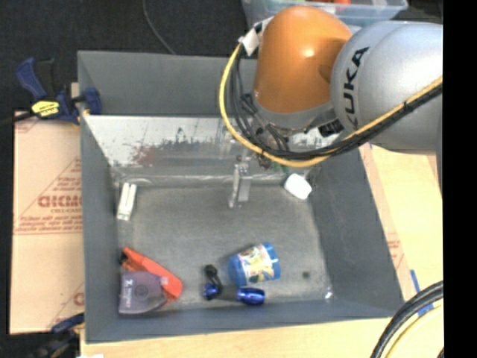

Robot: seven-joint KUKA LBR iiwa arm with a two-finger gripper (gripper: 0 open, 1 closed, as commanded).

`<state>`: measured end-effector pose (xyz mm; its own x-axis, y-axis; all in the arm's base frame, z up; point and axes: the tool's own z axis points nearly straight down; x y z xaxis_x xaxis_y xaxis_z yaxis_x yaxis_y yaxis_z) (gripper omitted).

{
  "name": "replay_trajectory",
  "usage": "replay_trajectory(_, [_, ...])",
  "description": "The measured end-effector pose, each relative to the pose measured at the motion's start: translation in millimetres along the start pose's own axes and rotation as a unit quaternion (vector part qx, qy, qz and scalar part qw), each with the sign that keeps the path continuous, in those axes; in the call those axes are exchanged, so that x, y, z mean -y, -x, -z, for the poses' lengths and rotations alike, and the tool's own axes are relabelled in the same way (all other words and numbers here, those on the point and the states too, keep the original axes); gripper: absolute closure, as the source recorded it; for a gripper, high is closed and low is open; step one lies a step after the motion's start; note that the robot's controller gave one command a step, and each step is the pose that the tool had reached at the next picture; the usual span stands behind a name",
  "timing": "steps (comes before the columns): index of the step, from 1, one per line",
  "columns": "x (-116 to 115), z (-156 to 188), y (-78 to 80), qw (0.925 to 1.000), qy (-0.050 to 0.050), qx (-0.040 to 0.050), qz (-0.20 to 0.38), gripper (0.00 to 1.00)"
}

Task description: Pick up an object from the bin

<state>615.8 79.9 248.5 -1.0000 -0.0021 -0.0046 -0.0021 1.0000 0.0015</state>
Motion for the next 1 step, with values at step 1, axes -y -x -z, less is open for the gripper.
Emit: replay_trajectory(1, [-104.7,-144.9,-42.6,0.9989,0.000,0.0021,0.047,0.00])
